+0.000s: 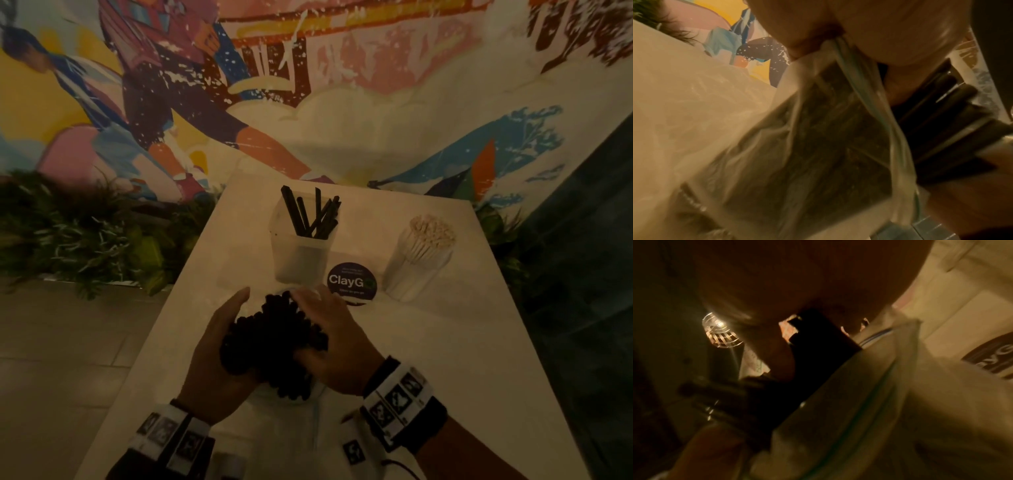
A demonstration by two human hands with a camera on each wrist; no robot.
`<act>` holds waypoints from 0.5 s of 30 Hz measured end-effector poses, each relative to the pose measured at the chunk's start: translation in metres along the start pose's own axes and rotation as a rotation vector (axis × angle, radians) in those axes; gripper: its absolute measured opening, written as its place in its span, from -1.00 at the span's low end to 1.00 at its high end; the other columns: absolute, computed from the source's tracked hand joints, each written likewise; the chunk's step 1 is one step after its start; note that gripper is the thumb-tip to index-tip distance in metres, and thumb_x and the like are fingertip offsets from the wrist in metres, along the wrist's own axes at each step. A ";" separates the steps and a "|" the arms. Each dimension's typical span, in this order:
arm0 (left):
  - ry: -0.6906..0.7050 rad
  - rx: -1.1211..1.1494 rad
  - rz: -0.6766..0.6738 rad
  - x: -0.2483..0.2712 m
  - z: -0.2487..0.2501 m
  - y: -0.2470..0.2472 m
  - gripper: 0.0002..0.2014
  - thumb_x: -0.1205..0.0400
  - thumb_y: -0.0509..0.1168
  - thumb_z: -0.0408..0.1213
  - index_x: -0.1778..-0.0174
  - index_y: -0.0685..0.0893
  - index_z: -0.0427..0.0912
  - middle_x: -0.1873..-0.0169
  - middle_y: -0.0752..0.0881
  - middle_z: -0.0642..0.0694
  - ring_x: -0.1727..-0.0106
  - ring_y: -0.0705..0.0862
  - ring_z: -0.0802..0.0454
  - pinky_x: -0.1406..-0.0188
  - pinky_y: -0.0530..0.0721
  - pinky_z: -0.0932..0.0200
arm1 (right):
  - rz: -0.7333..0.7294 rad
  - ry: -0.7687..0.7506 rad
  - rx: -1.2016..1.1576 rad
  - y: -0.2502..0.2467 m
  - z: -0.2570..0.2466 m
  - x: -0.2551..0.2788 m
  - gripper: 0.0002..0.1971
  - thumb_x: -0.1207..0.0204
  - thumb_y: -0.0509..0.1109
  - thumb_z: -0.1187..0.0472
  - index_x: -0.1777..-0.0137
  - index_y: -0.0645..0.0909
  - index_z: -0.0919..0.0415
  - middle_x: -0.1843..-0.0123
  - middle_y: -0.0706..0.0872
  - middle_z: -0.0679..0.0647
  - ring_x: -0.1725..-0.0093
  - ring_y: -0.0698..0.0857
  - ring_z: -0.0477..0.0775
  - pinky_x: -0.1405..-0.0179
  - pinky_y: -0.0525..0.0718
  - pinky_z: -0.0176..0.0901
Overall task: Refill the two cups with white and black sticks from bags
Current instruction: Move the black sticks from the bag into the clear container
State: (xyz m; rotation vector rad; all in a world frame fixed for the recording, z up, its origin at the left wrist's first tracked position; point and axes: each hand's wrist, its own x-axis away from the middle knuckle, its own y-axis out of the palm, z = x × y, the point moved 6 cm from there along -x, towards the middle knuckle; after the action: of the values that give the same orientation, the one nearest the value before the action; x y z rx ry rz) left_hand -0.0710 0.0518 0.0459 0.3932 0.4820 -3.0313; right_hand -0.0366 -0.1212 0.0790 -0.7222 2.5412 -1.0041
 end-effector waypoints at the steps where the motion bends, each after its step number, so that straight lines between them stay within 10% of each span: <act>1: -0.008 0.010 -0.027 -0.001 0.000 0.002 -0.01 -0.24 0.52 0.27 -0.56 0.21 0.22 -0.23 0.58 -0.32 -0.12 0.64 -0.25 -0.21 0.62 -0.33 | 0.012 -0.027 -0.025 0.006 -0.004 -0.002 -0.27 -0.51 0.39 0.16 -0.61 0.12 -0.04 -0.63 0.18 -0.14 -0.66 0.03 0.00 -0.65 -0.09 -0.09; 5: 0.064 0.015 -0.051 -0.003 0.007 0.005 -0.13 -0.34 0.44 0.27 -0.53 0.24 0.17 -0.36 0.57 -0.24 -0.33 0.60 -0.12 -0.34 0.54 -0.28 | 0.040 0.031 -0.223 0.020 -0.003 -0.003 -0.32 -0.53 0.37 0.18 -0.61 0.20 -0.04 -0.52 0.48 0.00 -0.49 0.46 -0.07 -0.48 0.47 -0.08; 10: 0.136 0.033 0.049 -0.003 0.018 -0.004 -0.44 -0.37 0.46 0.15 -0.30 0.48 0.33 -0.25 0.60 0.30 -0.29 0.60 0.23 -0.32 0.54 0.29 | 0.079 0.034 -0.237 0.017 -0.005 -0.003 -0.40 -0.52 0.34 0.17 -0.56 0.29 -0.01 -0.43 0.59 -0.02 -0.39 0.56 -0.10 -0.40 0.52 -0.28; 15: 0.121 0.032 0.109 0.000 0.011 -0.010 -0.45 -0.31 0.43 -0.08 -0.23 0.52 0.35 -0.18 0.63 0.20 -0.20 0.65 0.11 -0.28 0.60 0.14 | 0.182 0.101 -0.331 0.005 0.004 -0.004 -0.65 -0.45 0.48 0.24 -0.15 0.48 -0.04 -0.09 0.68 -0.25 -0.09 0.65 -0.39 -0.10 0.60 -0.47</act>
State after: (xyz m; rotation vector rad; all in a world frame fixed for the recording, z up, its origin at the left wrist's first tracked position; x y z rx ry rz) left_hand -0.0744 0.0578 0.0587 0.5869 0.4044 -2.9250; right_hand -0.0336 -0.1181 0.0731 -0.5182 2.8369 -0.5822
